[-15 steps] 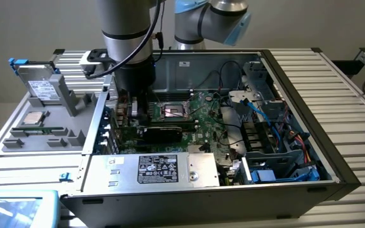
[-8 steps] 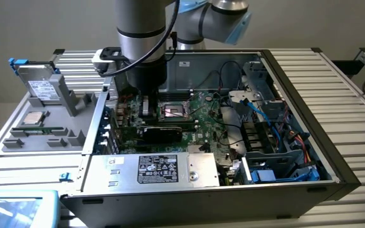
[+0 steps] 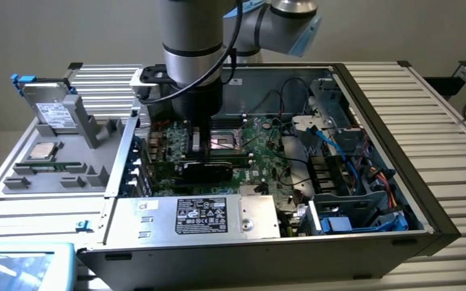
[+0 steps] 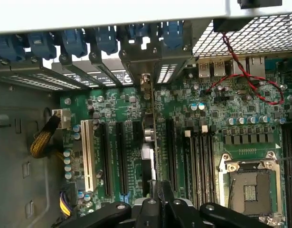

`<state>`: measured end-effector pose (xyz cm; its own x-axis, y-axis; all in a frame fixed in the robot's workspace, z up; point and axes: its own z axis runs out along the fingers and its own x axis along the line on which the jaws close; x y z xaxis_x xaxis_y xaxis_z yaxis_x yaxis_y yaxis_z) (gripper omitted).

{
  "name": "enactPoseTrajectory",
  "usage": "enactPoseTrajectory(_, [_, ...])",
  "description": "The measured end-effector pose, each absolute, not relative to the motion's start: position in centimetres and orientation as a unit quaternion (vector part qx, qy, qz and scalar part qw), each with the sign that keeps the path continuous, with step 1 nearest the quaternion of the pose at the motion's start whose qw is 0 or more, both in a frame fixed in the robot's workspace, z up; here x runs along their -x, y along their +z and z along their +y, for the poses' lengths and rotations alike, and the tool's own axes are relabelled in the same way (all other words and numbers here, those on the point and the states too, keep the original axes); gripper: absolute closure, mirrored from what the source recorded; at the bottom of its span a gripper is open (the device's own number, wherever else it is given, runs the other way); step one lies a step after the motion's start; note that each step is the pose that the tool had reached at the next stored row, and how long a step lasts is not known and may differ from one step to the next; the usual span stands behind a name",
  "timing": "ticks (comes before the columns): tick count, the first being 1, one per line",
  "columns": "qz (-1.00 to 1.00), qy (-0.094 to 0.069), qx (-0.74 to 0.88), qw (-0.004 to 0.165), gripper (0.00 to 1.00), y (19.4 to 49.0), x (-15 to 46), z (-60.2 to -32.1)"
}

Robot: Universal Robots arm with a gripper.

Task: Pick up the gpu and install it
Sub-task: 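Press down on the gpu until it lock into place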

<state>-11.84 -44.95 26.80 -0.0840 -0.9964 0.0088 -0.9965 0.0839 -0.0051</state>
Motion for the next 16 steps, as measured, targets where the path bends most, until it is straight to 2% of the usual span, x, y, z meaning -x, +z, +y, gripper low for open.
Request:
enactPoseTrajectory(5, [-0.736,0.005,-0.677,0.002,0.88,26.3,11.8,-44.9])
enactPoseTrajectory(13, [-0.736,0.004,-0.677,0.003,0.88,29.6,12.2,-44.9])
enactPoseTrajectory(16, [-0.736,0.003,-0.677,0.003,0.88,29.7,12.4,-44.9])
